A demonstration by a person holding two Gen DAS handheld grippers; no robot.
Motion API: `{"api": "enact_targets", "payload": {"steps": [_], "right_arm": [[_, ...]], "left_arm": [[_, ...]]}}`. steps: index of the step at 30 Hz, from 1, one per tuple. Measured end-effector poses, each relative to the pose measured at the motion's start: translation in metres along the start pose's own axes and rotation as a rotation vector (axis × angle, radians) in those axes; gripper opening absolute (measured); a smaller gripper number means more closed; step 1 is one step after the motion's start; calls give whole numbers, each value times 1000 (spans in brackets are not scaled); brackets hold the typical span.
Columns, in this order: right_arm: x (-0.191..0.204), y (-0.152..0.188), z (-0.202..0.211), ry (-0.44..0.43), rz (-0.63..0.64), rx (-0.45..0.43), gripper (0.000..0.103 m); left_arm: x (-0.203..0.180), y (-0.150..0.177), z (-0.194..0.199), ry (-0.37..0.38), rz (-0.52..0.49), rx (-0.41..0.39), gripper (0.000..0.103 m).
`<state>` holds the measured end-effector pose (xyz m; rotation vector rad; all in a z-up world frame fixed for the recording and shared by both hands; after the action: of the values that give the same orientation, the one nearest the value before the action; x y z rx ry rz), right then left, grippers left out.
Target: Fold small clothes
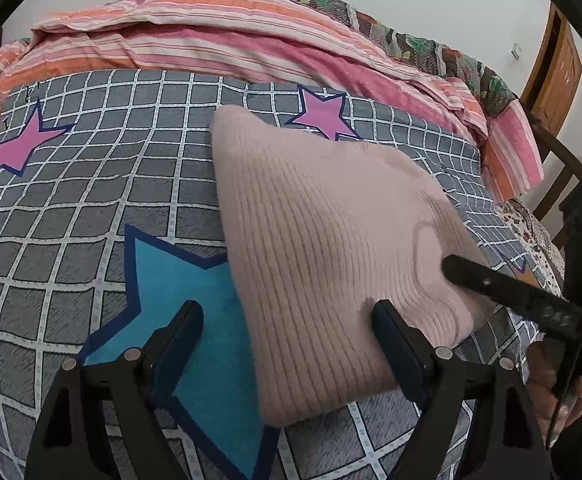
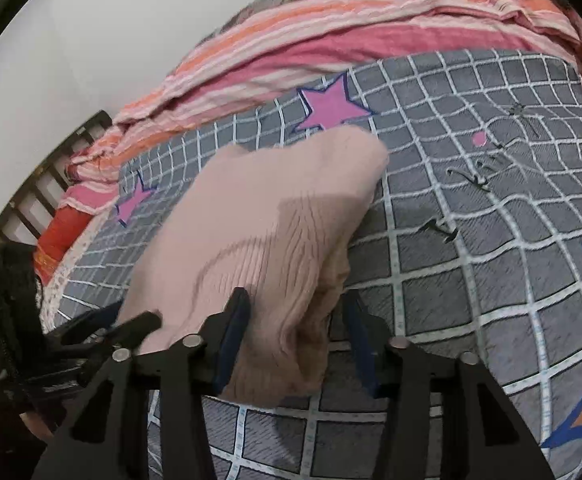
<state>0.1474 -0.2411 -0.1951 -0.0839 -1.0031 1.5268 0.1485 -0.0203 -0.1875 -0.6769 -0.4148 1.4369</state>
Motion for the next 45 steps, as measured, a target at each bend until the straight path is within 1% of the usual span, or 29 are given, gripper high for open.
{"api": "enact_targets", "payload": {"steps": [1,3,5,7,9,10,11,13,14,15,16,17,18,20,22,24,26,29,31,33,37,39,42,43,45], "right_arm": [[1,1,-3,1,4,-4,35],[4,0,-6,-11,15,-6,15],[9,-3,1,-19,50,-36,10],[8,-5,12,-38,55,-83,8],[2,-5,10,-35,23,-75,8],[-2,-2,1,-16,10,-40,8],[-2,-1,-3,-1,11,-24,9],[4,-4,-2,14,22,-30,11],[7,-7,0,16,24,-40,14],[8,-10,2,16,21,-53,20],[8,-14,3,25,15,-72,21],[7,-18,3,35,8,-81,23],[5,-23,0,35,-6,-79,24],[-1,-28,-6,42,-22,-71,24],[-6,-27,-15,50,-29,-51,24],[-7,-23,-18,54,-14,-44,23],[-4,-20,-20,77,16,-45,23],[2,-19,-21,112,48,-37,23],[3,-19,-19,129,55,-31,26],[3,-16,-13,139,48,-35,33],[4,-5,2,149,38,-31,38],[7,-1,8,175,54,-26,45],[11,4,20,206,62,-24,46],[13,5,27,229,60,-24,46],[17,6,38,258,65,-33,49]], "left_arm": [[1,0,0,0,2,0,86],[3,1,2,2,8,-1,86],[5,-1,4,4,19,-6,86],[7,-3,7,4,26,-16,86],[8,-5,7,-4,23,-20,86],[8,-6,7,-10,21,-21,86],[9,-6,7,-19,21,-21,86],[12,-10,7,-22,28,-27,86],[14,-12,8,-25,36,-34,86],[15,-16,7,-29,40,-40,86],[15,-22,6,-39,44,-44,86],[15,-30,1,-68,38,-42,86],[14,-33,-1,-78,32,-36,87],[13,-36,-6,-69,9,-32,88],[11,-31,-8,-79,-14,-38,88],[10,-23,-14,-79,-31,-27,88],[13,-16,-16,-62,-12,-24,89],[16,-15,-15,-49,18,-2,89],[16,-15,-13,-52,19,7,89],[16,-13,-8,-56,7,15,89],[15,-11,4,-76,-7,19,88],[15,-10,11,-90,-2,20,86],[12,-8,25,-105,-4,16,86],[11,-8,29,-102,-9,16,86],[7,-7,42,-105,-16,9,86]]}}
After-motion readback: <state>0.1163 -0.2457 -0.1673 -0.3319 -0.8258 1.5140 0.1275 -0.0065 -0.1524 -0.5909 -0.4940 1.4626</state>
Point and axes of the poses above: each gripper's, at about its wrist camera, not at the fingertips, and z roughly against the way its jaws point, x to its left, y to its underside, the point moved 3 cm from there along -z, roughly the way its jaws point, and after that the axes turned 11 degrees about -y, right-handed, at the moved point
